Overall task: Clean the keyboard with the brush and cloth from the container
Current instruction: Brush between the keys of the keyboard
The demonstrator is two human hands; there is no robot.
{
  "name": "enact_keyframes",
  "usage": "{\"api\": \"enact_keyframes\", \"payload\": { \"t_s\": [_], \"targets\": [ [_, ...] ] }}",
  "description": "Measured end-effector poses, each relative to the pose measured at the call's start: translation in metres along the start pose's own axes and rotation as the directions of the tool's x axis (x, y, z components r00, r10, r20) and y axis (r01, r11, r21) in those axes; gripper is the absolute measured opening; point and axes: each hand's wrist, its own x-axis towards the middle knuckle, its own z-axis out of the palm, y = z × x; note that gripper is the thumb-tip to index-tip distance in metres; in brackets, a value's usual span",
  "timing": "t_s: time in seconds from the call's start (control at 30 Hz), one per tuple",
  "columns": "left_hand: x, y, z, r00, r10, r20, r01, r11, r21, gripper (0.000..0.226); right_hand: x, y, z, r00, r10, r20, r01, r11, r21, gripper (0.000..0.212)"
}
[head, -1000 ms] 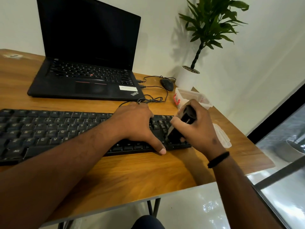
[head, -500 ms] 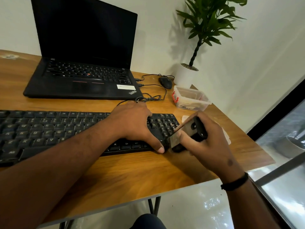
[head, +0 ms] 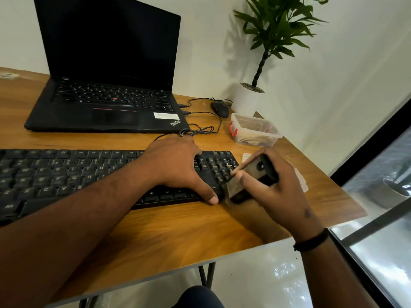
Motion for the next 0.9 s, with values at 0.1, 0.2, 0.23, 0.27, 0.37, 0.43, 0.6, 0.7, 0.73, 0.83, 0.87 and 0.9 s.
{"api": "enact_keyframes", "payload": {
  "t_s": [0.1, 0.2, 0.23, 0.27, 0.37, 0.43, 0.6, 0.7, 0.73, 0.83, 0.87, 0.9],
  "targets": [
    [0.0, 0.0, -0.001, 1.0, -0.004, -0.002, 0.004, 1.0, -0.008, 0.133, 0.0, 0.003, -0.001, 1.0, 0.005, 0.007, -0.005, 0.999, -0.041, 0.028],
    [-0.001, 0.001, 0.0, 1.0, -0.006, -0.012, 0.006, 1.0, -0.013, 0.131, 0.008, 0.008, -0.001, 0.988, 0.082, -0.133, -0.078, 0.996, 0.033, 0.021],
    [-0.001, 0.001, 0.0, 1.0, -0.006, -0.014, 0.005, 1.0, -0.014, 0.13, 0.011, 0.008, 0.0, 0.976, 0.121, -0.183, -0.096, 0.986, 0.137, 0.022],
    [-0.001, 0.001, 0.0, 1.0, -0.007, -0.016, 0.006, 1.0, -0.015, 0.13, 0.016, 0.007, 0.0, 0.952, 0.167, -0.257, -0.104, 0.965, 0.241, 0.024],
    [-0.001, 0.0, -0.001, 1.0, -0.013, -0.029, 0.013, 1.0, -0.02, 0.131, 0.042, 0.011, 0.004, 0.874, 0.325, -0.363, -0.119, 0.865, 0.487, 0.033],
    [-0.001, 0.0, 0.0, 0.999, -0.009, -0.041, 0.009, 1.0, -0.012, 0.132, 0.062, 0.019, 0.009, 0.871, 0.373, -0.319, -0.166, 0.836, 0.524, 0.043],
    [-0.001, -0.001, 0.0, 0.999, -0.006, -0.036, 0.006, 1.0, -0.01, 0.138, 0.075, 0.045, 0.02, 0.896, 0.348, -0.276, -0.223, 0.89, 0.398, 0.043],
    [-0.001, 0.0, 0.0, 0.999, -0.012, -0.032, 0.012, 1.0, -0.012, 0.141, 0.071, 0.048, 0.022, 0.909, 0.309, -0.279, -0.193, 0.907, 0.375, 0.026],
    [-0.002, 0.0, -0.001, 1.0, -0.013, -0.028, 0.013, 1.0, -0.015, 0.141, 0.07, 0.046, 0.022, 0.921, 0.279, -0.273, -0.174, 0.92, 0.352, 0.023],
    [-0.003, 0.002, -0.002, 1.0, -0.018, -0.02, 0.018, 1.0, -0.014, 0.144, 0.067, 0.043, 0.024, 0.949, 0.256, -0.182, -0.181, 0.919, 0.349, 0.011],
    [-0.003, 0.002, -0.001, 1.0, -0.019, -0.018, 0.018, 1.0, -0.012, 0.146, 0.065, 0.043, 0.024, 0.95, 0.269, -0.156, -0.196, 0.907, 0.372, 0.01],
    [-0.003, 0.002, -0.001, 1.0, -0.018, -0.017, 0.018, 1.0, -0.011, 0.147, 0.065, 0.043, 0.024, 0.95, 0.274, -0.151, -0.2, 0.902, 0.382, 0.009]
  ]
}}
